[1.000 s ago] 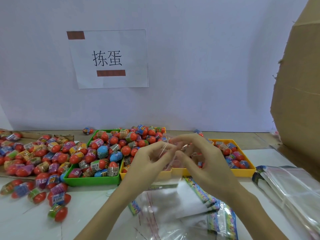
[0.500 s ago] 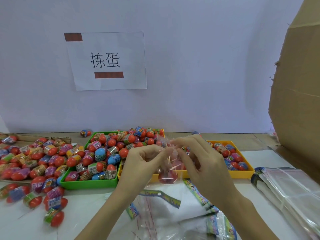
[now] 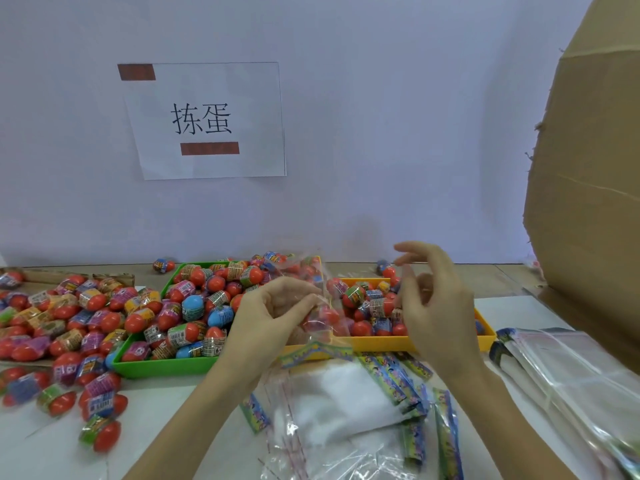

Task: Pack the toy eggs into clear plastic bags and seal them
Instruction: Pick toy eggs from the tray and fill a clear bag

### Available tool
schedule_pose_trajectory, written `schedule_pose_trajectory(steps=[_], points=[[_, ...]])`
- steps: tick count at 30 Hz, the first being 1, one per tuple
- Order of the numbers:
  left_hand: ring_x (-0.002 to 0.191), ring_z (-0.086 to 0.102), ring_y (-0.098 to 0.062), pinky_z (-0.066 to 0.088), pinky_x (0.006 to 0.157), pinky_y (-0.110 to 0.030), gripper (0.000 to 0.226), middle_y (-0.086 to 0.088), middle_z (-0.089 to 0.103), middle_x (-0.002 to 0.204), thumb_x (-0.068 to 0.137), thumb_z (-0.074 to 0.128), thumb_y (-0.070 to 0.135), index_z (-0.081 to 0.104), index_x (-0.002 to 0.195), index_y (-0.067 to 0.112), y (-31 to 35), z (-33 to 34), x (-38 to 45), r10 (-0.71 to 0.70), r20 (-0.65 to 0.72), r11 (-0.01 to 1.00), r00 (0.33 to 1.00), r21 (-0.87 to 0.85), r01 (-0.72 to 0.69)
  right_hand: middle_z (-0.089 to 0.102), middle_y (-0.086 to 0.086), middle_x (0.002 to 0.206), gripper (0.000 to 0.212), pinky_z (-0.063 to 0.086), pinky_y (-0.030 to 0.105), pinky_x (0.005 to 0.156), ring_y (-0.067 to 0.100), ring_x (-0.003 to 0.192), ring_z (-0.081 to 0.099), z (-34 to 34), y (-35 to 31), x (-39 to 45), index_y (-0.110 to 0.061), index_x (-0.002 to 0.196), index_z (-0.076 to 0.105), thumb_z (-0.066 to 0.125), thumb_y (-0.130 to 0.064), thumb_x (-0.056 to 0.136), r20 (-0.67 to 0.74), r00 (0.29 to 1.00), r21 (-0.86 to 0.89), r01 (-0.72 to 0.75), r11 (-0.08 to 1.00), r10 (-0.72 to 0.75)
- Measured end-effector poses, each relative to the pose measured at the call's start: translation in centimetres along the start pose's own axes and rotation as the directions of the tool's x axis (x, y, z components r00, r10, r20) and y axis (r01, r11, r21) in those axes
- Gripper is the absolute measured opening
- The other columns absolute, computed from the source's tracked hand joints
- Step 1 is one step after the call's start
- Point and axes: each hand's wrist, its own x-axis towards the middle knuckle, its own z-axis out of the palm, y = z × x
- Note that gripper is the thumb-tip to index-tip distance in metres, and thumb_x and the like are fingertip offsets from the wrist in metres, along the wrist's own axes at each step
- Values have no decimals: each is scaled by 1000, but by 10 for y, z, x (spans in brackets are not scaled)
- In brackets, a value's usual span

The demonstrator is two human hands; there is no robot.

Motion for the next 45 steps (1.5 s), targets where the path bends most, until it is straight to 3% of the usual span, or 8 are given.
schedule_pose_trajectory(steps=[3, 5, 14, 18, 21, 26, 33, 45], points=[[82, 72, -24, 60, 78, -41, 16, -13, 79, 90, 82, 81, 35, 82, 94, 25, 0, -2, 2, -34, -13, 999, 999, -13, 34, 65, 1, 115, 27, 54, 39, 75, 20, 91, 65, -8, 30, 5, -19, 121, 67, 55, -2, 103, -40, 981, -279, -192, 941, 189], [89, 77, -24, 61, 77, -32, 16, -10, 82, 96, 85, 80, 36, 82, 97, 25, -1, -3, 2, -55, 45, 998, 997, -21, 56, 65, 6, 123, 29, 50, 41, 86, 29, 112, 57, -10, 45, 4, -17, 125, 70, 56, -4, 103, -2, 958, -437, -258, 862, 285], [98, 80, -19, 63, 75, -23, 23, -6, 83, 98, 93, 75, 26, 77, 110, 12, -9, 0, 2, -36, 129, 999, 991, 22, 33, 63, -15, 129, 40, 36, 43, 114, 11, 126, 44, 3, 46, -4, -29, 130, 73, 73, -47, 94, 432, 876, -452, 5, 892, 215], [98, 80, -18, 62, 79, -22, 18, -2, 83, 101, 96, 74, 24, 77, 111, 17, -11, 0, 3, -24, 191, 997, 981, 80, 9, 64, -13, 115, 29, 44, 28, 100, 8, 116, 52, 3, 43, -3, -27, 119, 74, 75, -42, 94, 349, 914, -340, -82, 937, 206], [97, 80, -18, 63, 85, -27, 24, 1, 83, 102, 90, 77, 42, 78, 108, 26, -10, 2, 0, 19, 253, 991, 967, 123, -52, 73, -18, 102, 23, 51, 15, 76, 1, 94, 67, 0, 25, 1, -35, 111, 71, 74, -48, 91, 242, 936, 33, -270, 962, 254], [96, 76, -35, 59, 94, -60, 27, 1, 81, 102, 90, 78, 55, 78, 109, 36, -14, 7, -1, 75, 291, 954, 954, 258, -154, 77, 9, 111, 27, 44, 21, 42, 22, 50, 65, -3, -10, 6, -29, 126, 61, 64, -41, 101, 351, 930, 567, -301, 767, 106], [102, 77, -9, 61, 95, -36, 18, 13, 80, 105, 98, 74, 32, 76, 116, 35, -17, 11, -5, 127, 342, 911, 931, 331, -246, 75, 2, 95, 25, 54, 35, 49, 24, 45, 66, -3, -17, -3, -38, 128, 59, 64, -37, 103, 459, 888, 342, -198, 918, 20], [100, 79, -15, 62, 93, -36, 26, 1, 82, 99, 96, 78, 25, 71, 121, 26, -16, 13, -6, 177, 262, 932, 948, 264, -247, 65, -12, 84, 29, 45, 33, 45, 21, 48, 55, -5, -18, -3, -40, 129, 63, 67, -31, 102, 532, 846, 179, -156, 971, 38]])
